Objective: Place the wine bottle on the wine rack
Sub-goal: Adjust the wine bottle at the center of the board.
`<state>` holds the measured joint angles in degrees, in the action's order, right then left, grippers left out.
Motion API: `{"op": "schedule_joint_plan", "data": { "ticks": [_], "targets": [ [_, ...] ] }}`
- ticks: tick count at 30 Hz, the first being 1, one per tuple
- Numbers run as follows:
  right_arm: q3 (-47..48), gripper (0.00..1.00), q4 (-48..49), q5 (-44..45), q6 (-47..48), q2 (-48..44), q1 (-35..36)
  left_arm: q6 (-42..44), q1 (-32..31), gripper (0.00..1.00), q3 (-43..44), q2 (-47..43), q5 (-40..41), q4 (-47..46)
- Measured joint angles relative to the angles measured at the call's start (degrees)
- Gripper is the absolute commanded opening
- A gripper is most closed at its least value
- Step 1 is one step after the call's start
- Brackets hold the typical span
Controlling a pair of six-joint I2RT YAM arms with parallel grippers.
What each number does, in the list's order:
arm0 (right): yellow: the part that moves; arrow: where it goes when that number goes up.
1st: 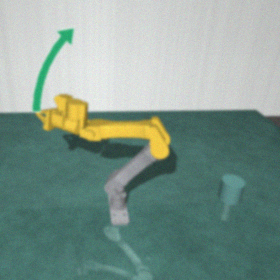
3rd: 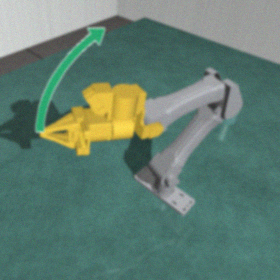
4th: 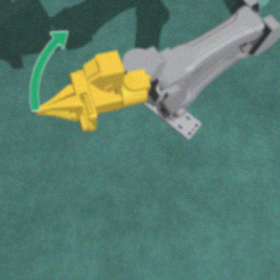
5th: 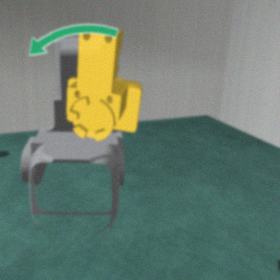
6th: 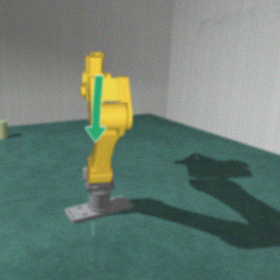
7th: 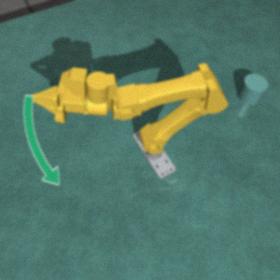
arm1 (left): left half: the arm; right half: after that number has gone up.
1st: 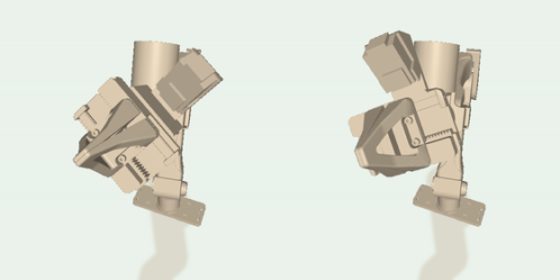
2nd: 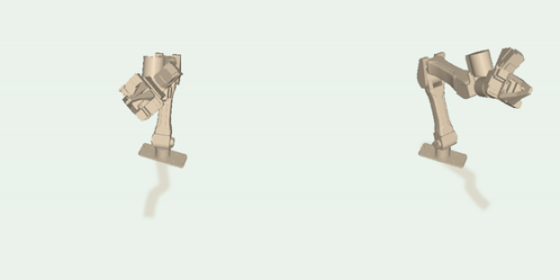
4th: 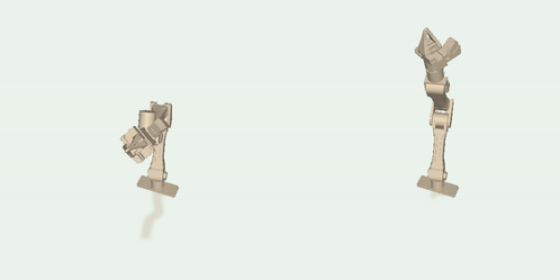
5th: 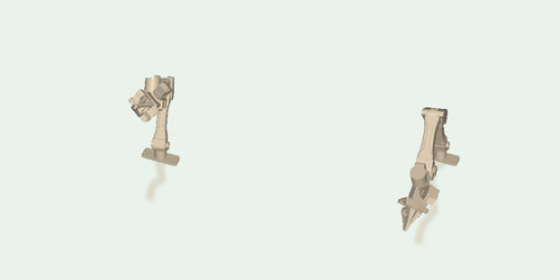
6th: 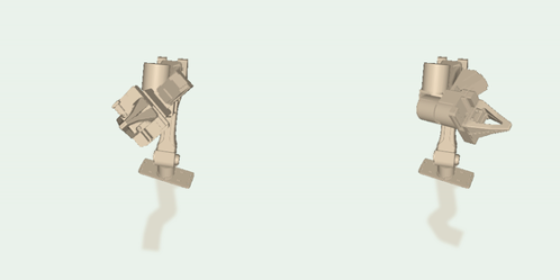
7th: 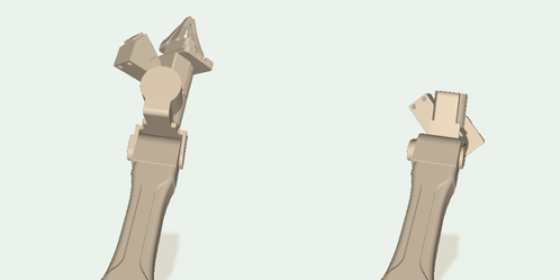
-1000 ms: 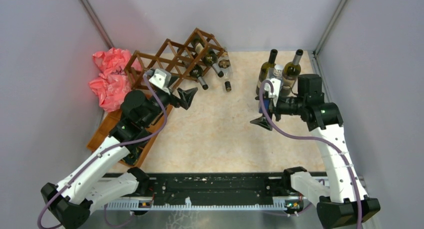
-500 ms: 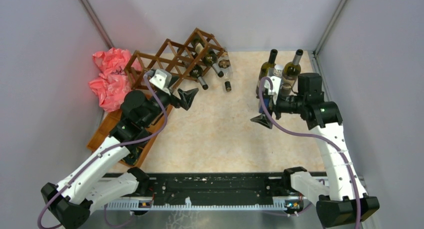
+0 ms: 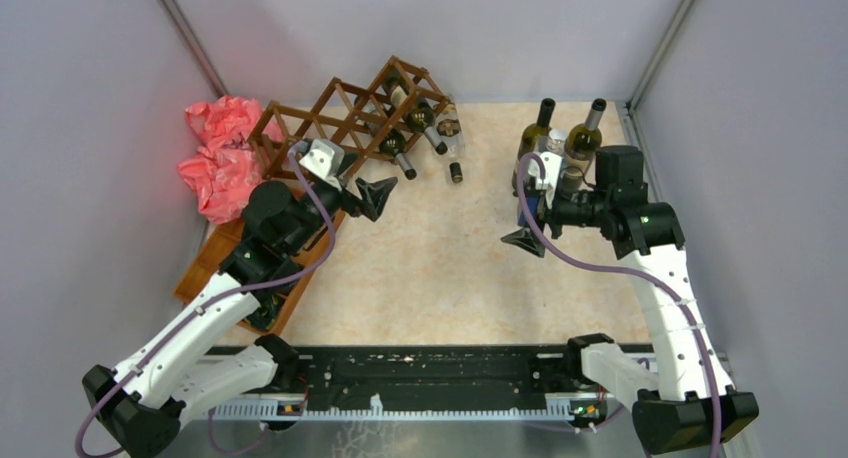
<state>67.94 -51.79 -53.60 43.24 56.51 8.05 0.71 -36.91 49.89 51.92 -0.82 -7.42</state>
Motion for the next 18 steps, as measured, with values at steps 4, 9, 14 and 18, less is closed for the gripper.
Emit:
{"op": "schedule_joint_plan", "data": {
  "ticks": [4,9,14,18],
  "targets": [
    [0.0,0.93,0.0,0.0,0.0,0.0,0.0,0.0,0.0,0.99,0.0,0.0,-0.2,0.0],
    [0.0,0.93,0.0,0.0,0.0,0.0,0.0,0.0,0.0,0.99,0.0,0.0,-0.3,0.0],
    [0.0,0.93,0.0,0.1,0.0,0.0,0.0,0.0,0.0,0.99,0.0,0.0,-0.3,0.0],
    [0.0,0.93,0.0,0.1,0.0,0.0,0.0,0.1,0.0,0.99,0.0,0.0,-0.3,0.0]
  ]
}}
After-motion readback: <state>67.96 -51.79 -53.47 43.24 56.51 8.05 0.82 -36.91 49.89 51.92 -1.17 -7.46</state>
